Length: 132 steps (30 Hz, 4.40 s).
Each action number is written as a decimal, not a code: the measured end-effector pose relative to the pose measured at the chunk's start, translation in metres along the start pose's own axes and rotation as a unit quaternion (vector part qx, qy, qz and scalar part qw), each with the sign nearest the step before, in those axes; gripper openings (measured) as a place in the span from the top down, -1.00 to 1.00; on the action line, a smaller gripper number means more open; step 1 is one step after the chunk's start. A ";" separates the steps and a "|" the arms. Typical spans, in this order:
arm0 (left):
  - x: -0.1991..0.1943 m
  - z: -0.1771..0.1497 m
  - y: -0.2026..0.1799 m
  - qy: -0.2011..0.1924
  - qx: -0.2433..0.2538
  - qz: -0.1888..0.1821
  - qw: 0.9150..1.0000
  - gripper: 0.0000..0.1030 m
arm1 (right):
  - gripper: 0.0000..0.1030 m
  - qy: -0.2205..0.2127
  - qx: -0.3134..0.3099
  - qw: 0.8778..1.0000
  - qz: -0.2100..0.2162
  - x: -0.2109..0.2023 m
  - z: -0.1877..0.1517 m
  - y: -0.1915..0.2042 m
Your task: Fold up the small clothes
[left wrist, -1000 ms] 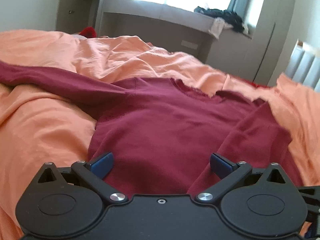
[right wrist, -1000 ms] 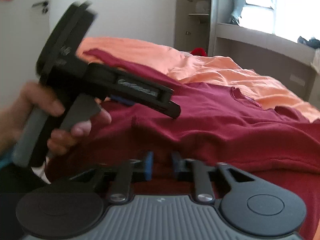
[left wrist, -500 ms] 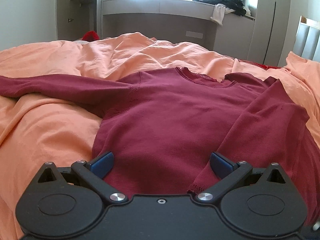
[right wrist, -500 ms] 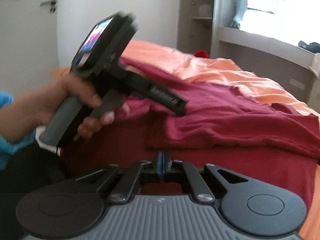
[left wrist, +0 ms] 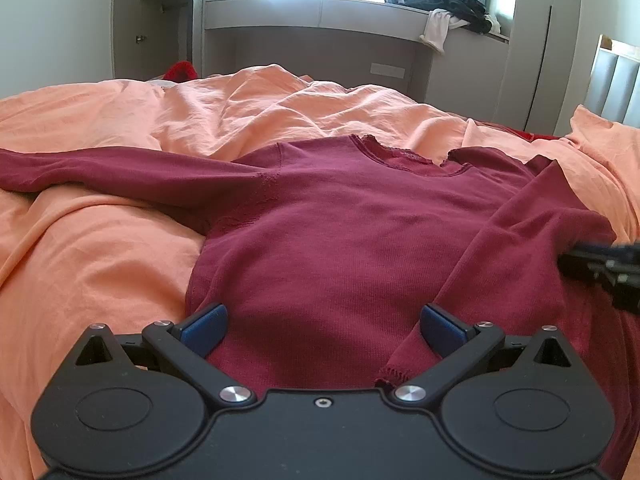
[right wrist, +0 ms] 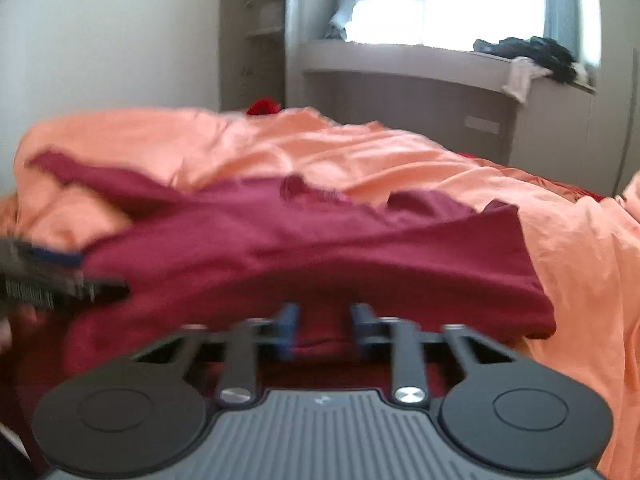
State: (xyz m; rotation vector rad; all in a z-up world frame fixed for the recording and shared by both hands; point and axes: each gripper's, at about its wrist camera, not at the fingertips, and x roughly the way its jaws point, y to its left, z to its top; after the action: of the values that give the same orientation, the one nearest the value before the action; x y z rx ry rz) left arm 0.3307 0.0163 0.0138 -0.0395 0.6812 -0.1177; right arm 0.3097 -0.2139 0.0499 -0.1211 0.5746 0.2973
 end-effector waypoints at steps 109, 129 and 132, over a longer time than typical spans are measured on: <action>-0.041 -0.036 -0.092 -0.015 0.169 -0.246 0.954 0.29 | -1.00 -0.188 0.209 0.959 -0.036 -0.129 -0.137 -0.038; 0.006 0.042 0.046 -0.092 0.067 0.060 0.992 -0.48 | -1.00 -0.182 0.175 0.967 -0.002 -0.060 -0.097 0.000; 0.038 0.063 0.074 -0.075 0.024 0.083 0.993 -0.34 | -1.00 -0.174 0.165 0.971 0.000 -0.055 -0.098 0.003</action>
State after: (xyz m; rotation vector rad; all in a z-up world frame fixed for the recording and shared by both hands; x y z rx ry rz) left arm 0.4068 0.0847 0.0336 0.0546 0.5295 0.0287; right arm 0.2143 -0.2432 -0.0016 0.2490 0.2680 0.2121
